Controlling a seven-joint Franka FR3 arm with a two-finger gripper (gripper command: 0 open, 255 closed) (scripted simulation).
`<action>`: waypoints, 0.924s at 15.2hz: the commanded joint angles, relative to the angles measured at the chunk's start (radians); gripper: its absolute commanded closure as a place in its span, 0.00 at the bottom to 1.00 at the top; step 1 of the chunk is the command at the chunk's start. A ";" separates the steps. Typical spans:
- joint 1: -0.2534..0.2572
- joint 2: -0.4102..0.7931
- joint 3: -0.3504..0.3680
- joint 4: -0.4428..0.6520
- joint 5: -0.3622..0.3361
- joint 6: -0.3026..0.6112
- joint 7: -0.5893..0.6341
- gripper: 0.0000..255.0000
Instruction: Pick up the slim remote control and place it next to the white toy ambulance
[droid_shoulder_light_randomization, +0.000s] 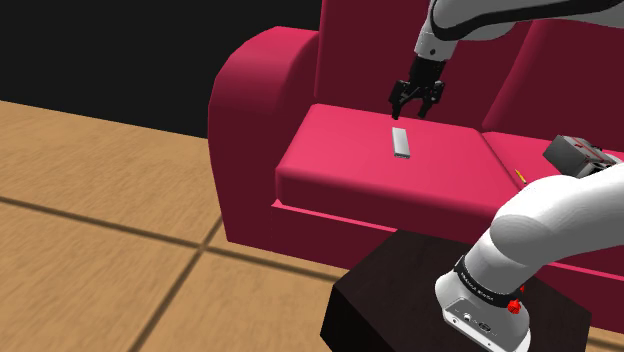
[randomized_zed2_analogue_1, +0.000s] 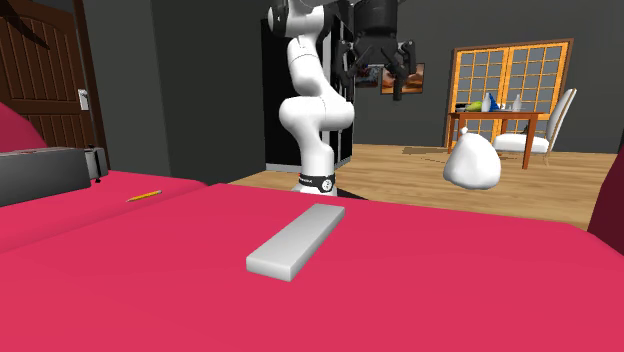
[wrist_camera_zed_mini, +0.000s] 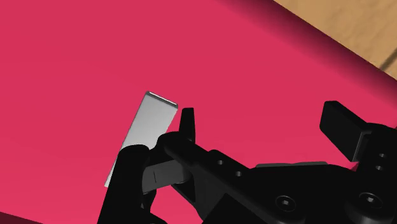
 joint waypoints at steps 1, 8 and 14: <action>-0.016 0.062 -0.019 0.012 -0.009 0.051 0.005 0.00; -0.063 0.281 -0.088 0.070 -0.019 0.212 0.017 0.00; -0.100 0.479 -0.146 0.155 0.005 0.321 0.015 0.00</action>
